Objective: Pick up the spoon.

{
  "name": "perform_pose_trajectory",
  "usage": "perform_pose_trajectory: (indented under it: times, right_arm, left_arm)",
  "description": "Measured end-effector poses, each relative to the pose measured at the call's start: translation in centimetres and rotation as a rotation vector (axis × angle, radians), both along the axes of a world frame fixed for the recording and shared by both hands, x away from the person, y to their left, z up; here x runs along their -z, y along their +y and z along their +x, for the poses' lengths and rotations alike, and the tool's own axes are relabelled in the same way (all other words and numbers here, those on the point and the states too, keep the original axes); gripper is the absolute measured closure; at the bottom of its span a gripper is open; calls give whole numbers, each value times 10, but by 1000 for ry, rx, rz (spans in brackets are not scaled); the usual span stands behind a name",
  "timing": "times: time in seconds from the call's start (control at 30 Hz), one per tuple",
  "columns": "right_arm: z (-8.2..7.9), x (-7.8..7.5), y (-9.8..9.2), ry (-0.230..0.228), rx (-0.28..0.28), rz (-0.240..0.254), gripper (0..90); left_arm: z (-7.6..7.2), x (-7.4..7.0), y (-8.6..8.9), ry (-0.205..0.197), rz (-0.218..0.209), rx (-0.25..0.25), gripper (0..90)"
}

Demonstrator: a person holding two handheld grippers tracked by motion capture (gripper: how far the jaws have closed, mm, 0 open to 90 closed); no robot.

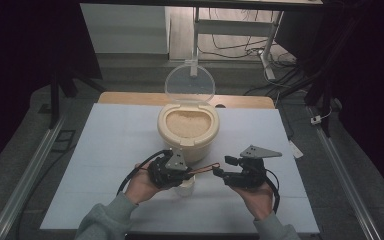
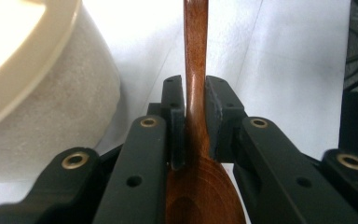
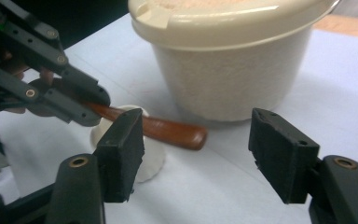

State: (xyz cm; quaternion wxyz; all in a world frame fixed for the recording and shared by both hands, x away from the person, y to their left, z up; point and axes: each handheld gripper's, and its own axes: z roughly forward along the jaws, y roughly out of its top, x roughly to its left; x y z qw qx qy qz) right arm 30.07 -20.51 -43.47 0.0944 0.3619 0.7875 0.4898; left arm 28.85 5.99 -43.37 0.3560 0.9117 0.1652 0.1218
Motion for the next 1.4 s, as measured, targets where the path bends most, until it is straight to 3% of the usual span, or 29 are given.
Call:
perform_pose_trajectory:
  times: [0.27, 0.37, 0.67, 0.73, 0.97, 1.2, 1.4]
  right_arm:
    - [1, 7, 6, 42, 16, 31, 333]
    - [3, 13, 8, 92, 14, 85, 346]
    - [2, 14, 8, 116, 17, 167, 444]
    - [2, 14, 5, 131, 35, 217, 485]
    - [3, 15, 2, 138, 51, 290, 549]
    - [2, 14, 0, 122, 44, 332, 636]
    - [1, 11, -2, 102, -4, 419, 749]
  left_arm:
    - [-2, -3, 1, -24, -40, -15, 780]
    - [-2, -3, 1, -29, -50, -20, 781]
    - [-5, -2, -4, -44, -50, -11, 784]
    - [-6, -2, -5, -51, -45, -6, 785]
    - [-10, -2, -9, -84, -24, -4, 788]
    - [-11, -1, -11, -90, -12, 0, 792]
    - [-11, -1, -10, -87, -11, 4, 796]
